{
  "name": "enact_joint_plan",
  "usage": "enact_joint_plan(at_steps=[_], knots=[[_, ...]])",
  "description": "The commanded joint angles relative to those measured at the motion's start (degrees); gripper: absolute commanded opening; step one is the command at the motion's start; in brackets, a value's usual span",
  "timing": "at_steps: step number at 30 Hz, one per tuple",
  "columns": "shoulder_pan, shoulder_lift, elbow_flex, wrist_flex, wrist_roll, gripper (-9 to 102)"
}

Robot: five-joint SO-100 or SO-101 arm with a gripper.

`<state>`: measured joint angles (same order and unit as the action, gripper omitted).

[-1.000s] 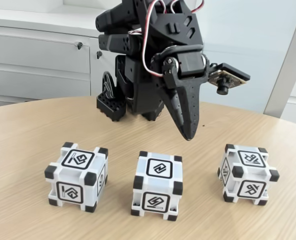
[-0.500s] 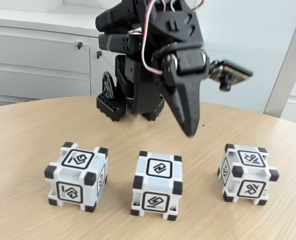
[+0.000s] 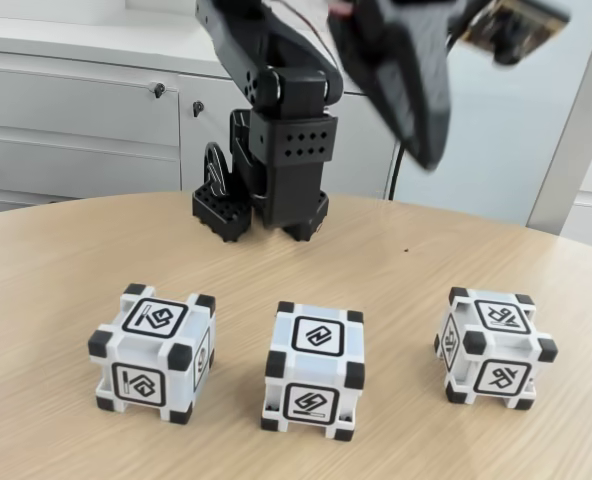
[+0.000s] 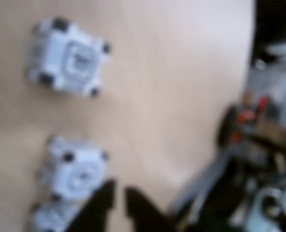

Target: Stack cubes from left to right.

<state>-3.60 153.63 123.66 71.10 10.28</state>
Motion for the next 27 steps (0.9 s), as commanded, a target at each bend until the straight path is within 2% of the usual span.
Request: enact_joint_plan(at_steps=[1, 14, 20, 27], knots=[[-0.44, -5.45, -7.29, 0.09, 3.43, 2], [-0.62, -18.98, -10.90, -0.79, 0.70, 6], [-3.87, -27.60, -10.90, -0.79, 1.76, 29], [-4.66, -30.41, -10.90, -0.79, 8.70, 43]])
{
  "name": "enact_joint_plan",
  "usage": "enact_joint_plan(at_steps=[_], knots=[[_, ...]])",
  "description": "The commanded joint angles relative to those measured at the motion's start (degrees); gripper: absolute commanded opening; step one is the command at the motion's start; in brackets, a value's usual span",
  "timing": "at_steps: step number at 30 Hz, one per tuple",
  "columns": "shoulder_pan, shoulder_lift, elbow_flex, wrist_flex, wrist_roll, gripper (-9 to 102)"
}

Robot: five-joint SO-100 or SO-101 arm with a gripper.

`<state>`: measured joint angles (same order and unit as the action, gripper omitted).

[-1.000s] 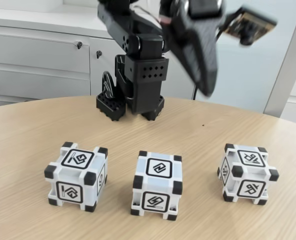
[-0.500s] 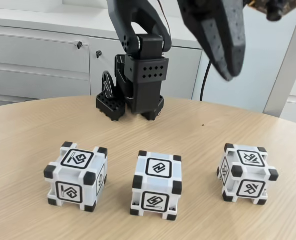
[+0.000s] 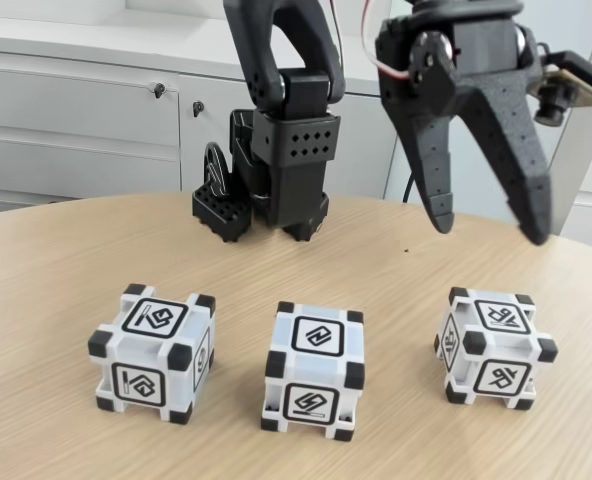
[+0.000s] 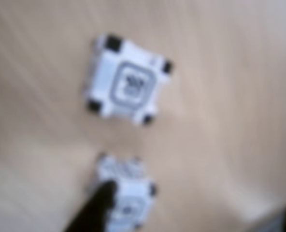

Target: Stack cubes from left to right.

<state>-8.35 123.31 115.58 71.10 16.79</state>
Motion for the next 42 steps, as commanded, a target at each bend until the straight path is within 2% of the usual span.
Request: enact_joint_plan(at_steps=[1, 5, 10, 13, 21, 25, 30, 36, 42], knots=[[0.09, -0.09, -2.81, -0.79, 3.08, 43], [-1.14, -0.18, -2.81, -0.18, 5.27, 45], [-8.70, -0.18, -2.81, 0.09, 3.96, 44], [-10.28, -0.18, -2.29, 0.09, -1.76, 46], [-9.49, -0.18, -1.93, 0.09, -30.32, 52], [-9.32, -0.18, -1.85, 0.09, -40.61, 53], [-9.14, -0.62, -1.76, 0.00, -45.53, 48], [-5.27, -4.31, -1.76, 0.00, -46.32, 56], [-1.93, -9.14, -1.76, 0.00, -51.86, 53]])
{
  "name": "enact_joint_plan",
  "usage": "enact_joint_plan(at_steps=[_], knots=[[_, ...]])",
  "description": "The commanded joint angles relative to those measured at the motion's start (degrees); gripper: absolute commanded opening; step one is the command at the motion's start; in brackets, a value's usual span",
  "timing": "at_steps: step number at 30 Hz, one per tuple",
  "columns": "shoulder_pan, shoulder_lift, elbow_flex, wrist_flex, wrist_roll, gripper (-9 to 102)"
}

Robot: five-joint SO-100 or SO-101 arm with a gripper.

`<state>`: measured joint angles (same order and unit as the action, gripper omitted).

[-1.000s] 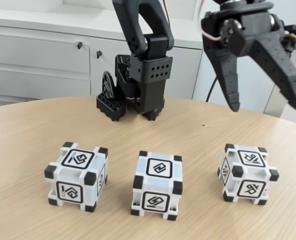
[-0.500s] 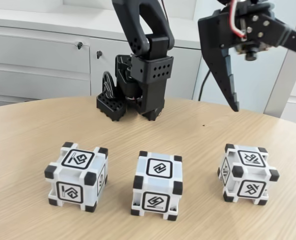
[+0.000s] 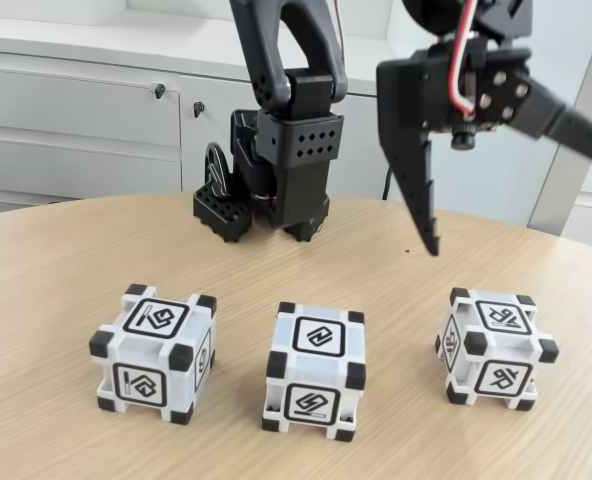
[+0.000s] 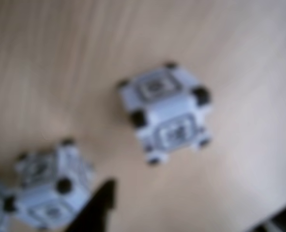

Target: Stack cubes from left to right.

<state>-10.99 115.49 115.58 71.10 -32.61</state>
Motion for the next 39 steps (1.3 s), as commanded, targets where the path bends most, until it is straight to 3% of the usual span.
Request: enact_joint_plan(at_steps=[1, 16, 39], knots=[[0.70, -2.11, -1.76, 0.00, -3.16, 53], [0.79, -10.02, -1.85, -0.79, -13.71, 49], [0.79, -16.26, -2.72, -0.97, -4.57, 51]])
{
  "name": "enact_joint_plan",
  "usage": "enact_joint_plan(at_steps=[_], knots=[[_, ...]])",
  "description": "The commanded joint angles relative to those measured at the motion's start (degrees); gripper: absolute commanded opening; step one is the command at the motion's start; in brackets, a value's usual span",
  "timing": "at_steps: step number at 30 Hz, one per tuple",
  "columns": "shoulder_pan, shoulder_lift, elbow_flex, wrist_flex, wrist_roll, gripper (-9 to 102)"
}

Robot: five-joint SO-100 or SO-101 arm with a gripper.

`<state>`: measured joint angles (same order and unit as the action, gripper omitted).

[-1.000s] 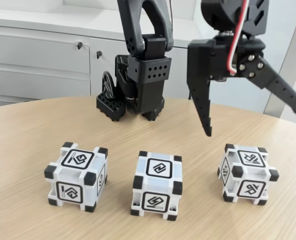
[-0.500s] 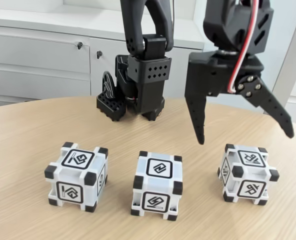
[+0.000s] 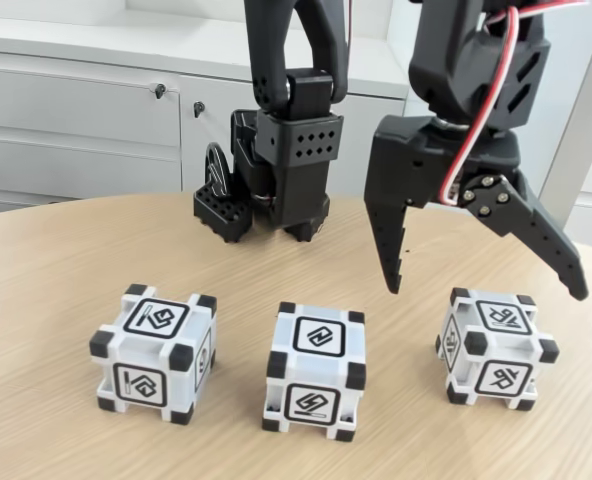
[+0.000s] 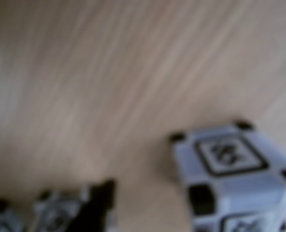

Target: Stack cubes from left to right.

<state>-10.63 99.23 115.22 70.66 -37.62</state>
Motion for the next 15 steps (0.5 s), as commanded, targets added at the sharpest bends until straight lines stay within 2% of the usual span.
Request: enact_joint_plan(at_steps=[1, 11, 15], knots=[[0.44, 0.00, -2.37, -0.53, 0.44, 51], [0.44, -3.25, -2.46, -0.79, 2.81, 53], [0.44, -3.25, -2.46, -5.89, 5.45, 53]])
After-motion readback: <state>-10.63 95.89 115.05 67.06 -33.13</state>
